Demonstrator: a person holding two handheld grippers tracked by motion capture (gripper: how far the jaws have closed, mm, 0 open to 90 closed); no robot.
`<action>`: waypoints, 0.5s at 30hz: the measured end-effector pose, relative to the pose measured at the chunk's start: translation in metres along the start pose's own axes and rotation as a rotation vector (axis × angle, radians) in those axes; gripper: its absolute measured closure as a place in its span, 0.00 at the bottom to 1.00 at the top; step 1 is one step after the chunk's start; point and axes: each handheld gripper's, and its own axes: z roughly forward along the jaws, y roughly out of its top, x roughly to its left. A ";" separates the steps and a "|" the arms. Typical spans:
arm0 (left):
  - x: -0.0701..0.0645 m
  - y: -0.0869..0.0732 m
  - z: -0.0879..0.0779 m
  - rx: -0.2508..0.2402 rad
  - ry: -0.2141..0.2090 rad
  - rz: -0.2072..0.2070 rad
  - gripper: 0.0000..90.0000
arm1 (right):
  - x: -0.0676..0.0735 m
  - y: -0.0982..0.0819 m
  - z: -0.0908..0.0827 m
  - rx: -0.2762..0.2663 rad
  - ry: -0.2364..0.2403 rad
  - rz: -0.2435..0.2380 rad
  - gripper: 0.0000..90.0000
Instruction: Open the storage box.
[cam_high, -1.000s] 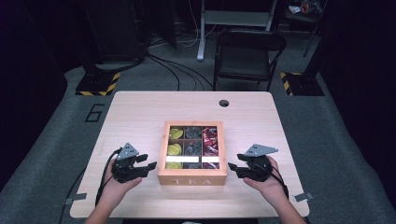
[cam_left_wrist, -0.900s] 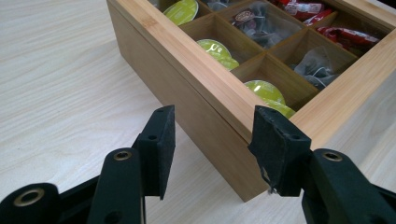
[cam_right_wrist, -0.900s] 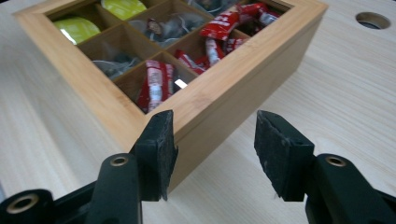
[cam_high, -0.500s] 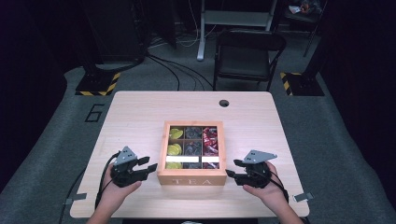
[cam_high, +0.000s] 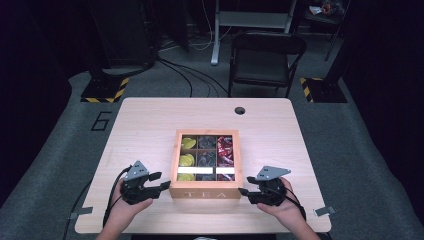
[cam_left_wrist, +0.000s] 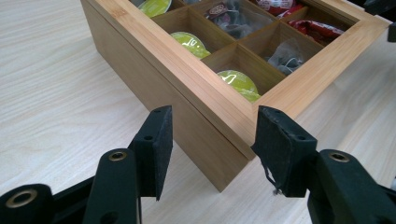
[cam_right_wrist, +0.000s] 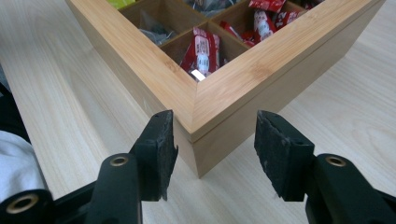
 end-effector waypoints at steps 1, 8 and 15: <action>-0.002 -0.001 -0.001 0.007 -0.011 0.004 0.52 | 0.001 -0.001 0.002 0.009 0.003 -0.006 0.52; -0.007 -0.006 0.002 0.018 -0.025 0.027 0.51 | 0.003 -0.004 0.008 0.024 0.003 0.000 0.52; -0.006 -0.010 0.006 0.022 -0.034 0.017 0.52 | 0.003 -0.006 0.014 0.033 0.012 0.002 0.55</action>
